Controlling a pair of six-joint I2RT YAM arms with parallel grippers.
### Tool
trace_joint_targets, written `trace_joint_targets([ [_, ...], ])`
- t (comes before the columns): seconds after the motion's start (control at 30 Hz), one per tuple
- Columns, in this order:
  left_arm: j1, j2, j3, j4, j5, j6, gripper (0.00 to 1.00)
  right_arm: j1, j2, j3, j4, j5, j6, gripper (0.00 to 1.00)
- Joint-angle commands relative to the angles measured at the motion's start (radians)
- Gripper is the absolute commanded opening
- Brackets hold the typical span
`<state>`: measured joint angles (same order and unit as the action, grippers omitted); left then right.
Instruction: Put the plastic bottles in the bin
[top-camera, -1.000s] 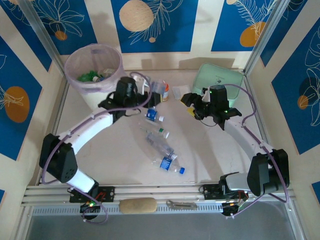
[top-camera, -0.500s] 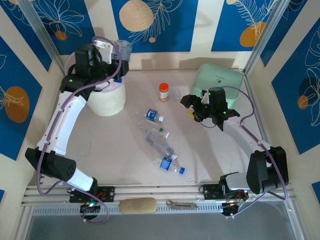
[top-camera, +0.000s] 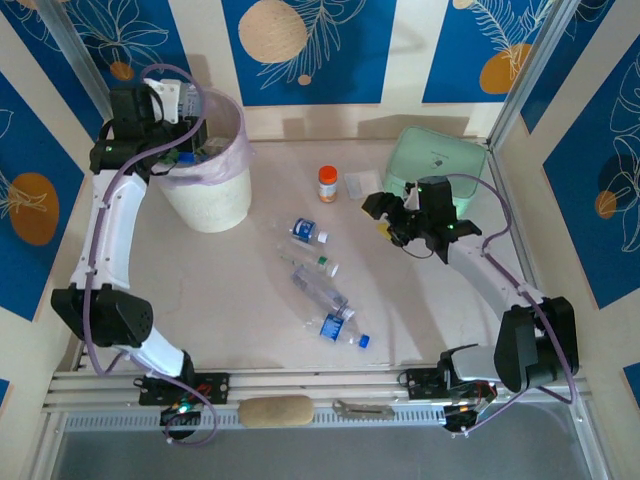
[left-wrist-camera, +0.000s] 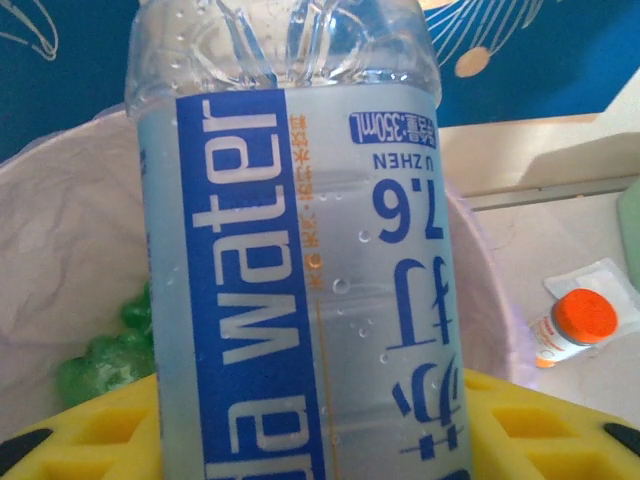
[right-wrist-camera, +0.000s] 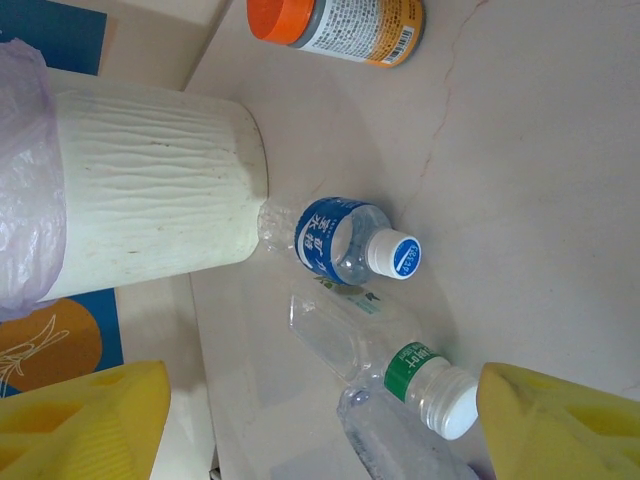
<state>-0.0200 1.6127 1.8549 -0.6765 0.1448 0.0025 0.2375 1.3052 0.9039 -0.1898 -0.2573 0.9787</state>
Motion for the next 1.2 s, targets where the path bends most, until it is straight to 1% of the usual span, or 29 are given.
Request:
trace_joint_targets([
  [0.0,0.014,0.052,0.068,-0.039,0.008,0.007,0.46,-0.006,-0.035,-0.015,-0.039,0.016,-0.021,0.81],
  [0.13,0.015,0.099,0.113,-0.075,0.022,0.002,0.46,-0.007,-0.052,-0.021,-0.048,0.025,-0.021,0.81],
  [0.33,0.015,0.129,0.14,-0.09,0.03,-0.004,0.57,-0.007,-0.068,-0.022,-0.06,0.035,-0.024,0.81],
  [0.37,0.015,0.129,0.142,-0.09,0.029,-0.005,0.64,-0.007,-0.068,-0.021,-0.06,0.035,-0.022,0.81],
  [0.4,0.015,0.13,0.145,-0.092,0.027,-0.007,0.76,-0.006,-0.067,-0.021,-0.06,0.035,-0.022,0.81],
  [0.47,0.015,0.123,0.145,-0.093,0.024,-0.014,0.97,-0.007,-0.067,-0.022,-0.057,0.033,-0.019,0.81],
  [0.5,0.015,0.118,0.145,-0.092,0.024,-0.017,1.0,-0.006,-0.064,-0.02,-0.056,0.033,-0.019,0.81],
  [0.67,0.015,0.083,0.141,-0.085,0.042,-0.038,1.0,0.0,-0.052,-0.015,-0.048,0.03,-0.015,0.81],
  [0.73,0.014,0.062,0.131,-0.076,0.072,-0.056,1.0,0.002,-0.045,-0.011,-0.046,0.029,-0.016,0.81],
  [0.83,0.012,0.015,0.076,-0.027,0.151,-0.109,1.0,0.011,-0.031,-0.005,-0.044,0.027,-0.018,0.81],
  [0.93,0.004,-0.047,-0.025,0.063,0.256,-0.185,1.0,0.024,-0.01,0.006,-0.045,0.025,-0.023,0.81],
  [1.0,-0.015,-0.094,-0.112,0.133,0.304,-0.234,1.0,0.041,0.007,0.02,-0.057,0.028,-0.034,0.81],
  [1.17,-0.103,-0.221,-0.354,0.294,0.318,-0.327,1.0,0.088,0.071,0.067,-0.083,0.039,-0.077,0.81],
])
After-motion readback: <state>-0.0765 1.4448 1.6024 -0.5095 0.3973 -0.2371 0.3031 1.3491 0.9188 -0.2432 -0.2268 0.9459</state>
